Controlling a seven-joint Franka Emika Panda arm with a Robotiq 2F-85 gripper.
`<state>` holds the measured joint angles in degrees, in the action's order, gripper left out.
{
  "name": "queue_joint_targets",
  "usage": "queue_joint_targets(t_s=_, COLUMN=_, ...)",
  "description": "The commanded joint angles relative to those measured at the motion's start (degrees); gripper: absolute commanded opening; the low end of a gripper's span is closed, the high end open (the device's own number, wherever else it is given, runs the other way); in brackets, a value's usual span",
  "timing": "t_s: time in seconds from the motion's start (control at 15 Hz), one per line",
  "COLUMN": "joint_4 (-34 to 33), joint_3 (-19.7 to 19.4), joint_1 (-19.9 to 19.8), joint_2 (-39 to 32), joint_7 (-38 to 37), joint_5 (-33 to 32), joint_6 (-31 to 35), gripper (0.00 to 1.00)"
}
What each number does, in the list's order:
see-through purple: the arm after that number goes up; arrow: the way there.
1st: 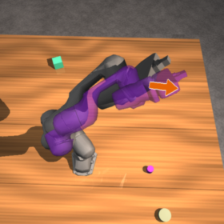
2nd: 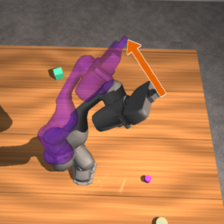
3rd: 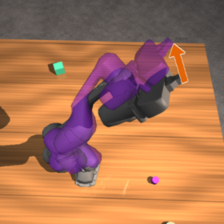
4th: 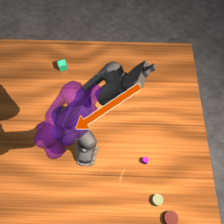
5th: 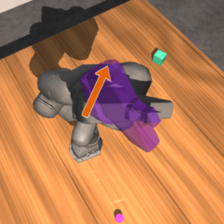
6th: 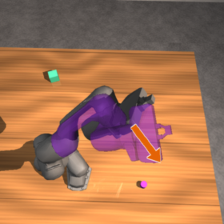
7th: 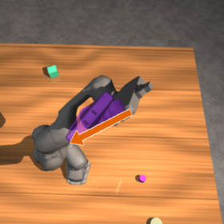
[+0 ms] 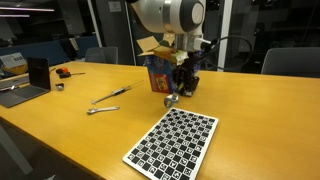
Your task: Remove the tool from the blue box
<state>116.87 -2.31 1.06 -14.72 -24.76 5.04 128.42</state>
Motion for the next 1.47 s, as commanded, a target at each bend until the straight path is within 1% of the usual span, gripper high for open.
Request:
queue_joint_targets(t_s=0.0, joint_4=14.84, joint_3=0.52, joint_1=-1.20, joint_2=5.23, joint_7=4.59, joint_5=5.15, joint_6=12.37, gripper=0.18)
queue_joint_targets(t_s=0.2, joint_4=24.93, joint_3=0.80, joint_1=-1.94, joint_2=7.04, joint_7=8.56, joint_5=9.12, joint_6=19.13, gripper=0.18)
queue_joint_targets(t_s=0.33, joint_4=27.80, joint_3=0.78, joint_1=-2.13, joint_2=7.76, joint_7=10.42, joint_5=10.56, joint_6=20.90, gripper=0.18)
queue_joint_targets(t_s=0.4, joint_4=28.85, joint_3=0.63, joint_1=-2.12, joint_2=8.33, joint_7=10.80, joint_5=10.70, joint_6=20.73, gripper=0.17)
queue_joint_targets(t_s=0.47, joint_4=28.92, joint_3=0.30, joint_1=-2.06, joint_2=8.85, joint_7=10.12, joint_5=10.15, joint_6=18.68, gripper=0.42)
queue_joint_targets(t_s=0.53, joint_4=29.31, joint_3=0.02, joint_1=-1.95, joint_2=9.44, joint_7=9.59, joint_5=9.10, joint_6=17.97, gripper=0.42)
queue_joint_targets(t_s=0.6, joint_4=28.89, joint_3=-0.34, joint_1=-1.76, joint_2=10.01, joint_7=8.41, joint_5=7.52, joint_6=16.39, gripper=0.46)
queue_joint_targets(t_s=0.67, joint_4=28.50, joint_3=-0.49, joint_1=-1.67, joint_2=10.50, joint_7=8.05, joint_5=6.36, joint_6=15.22, gripper=0.54)
queue_joint_targets(t_s=0.87, joint_4=24.80, joint_3=-1.03, joint_1=-1.41, joint_2=12.02, joint_7=5.91, joint_5=0.21, joint_6=9.11, gripper=0.77)
queue_joint_targets(t_s=1.07, joint_4=20.02, joint_3=-0.86, joint_1=-1.34, joint_2=14.14, joint_7=3.44, joint_5=-5.50, joint_6=1.69, gripper=0.98)
queue_joint_targets(t_s=1.13, joint_4=18.15, joint_3=-0.67, joint_1=-1.33, joint_2=15.06, joint_7=2.59, joint_5=-7.42, joint_6=-1.10, gripper=1.00)
queue_joint_targets(t_s=1.27, joint_4=13.97, joint_3=-0.08, joint_1=-1.32, joint_2=17.67, joint_7=1.44, joint_5=-10.56, joint_6=-7.78, gripper=1.00)
queue_joint_targets(t_s=1.4, joint_4=10.36, joint_3=0.90, joint_1=-1.17, joint_2=21.14, joint_7=2.09, joint_5=-11.91, joint_6=-15.05, gripper=1.00)
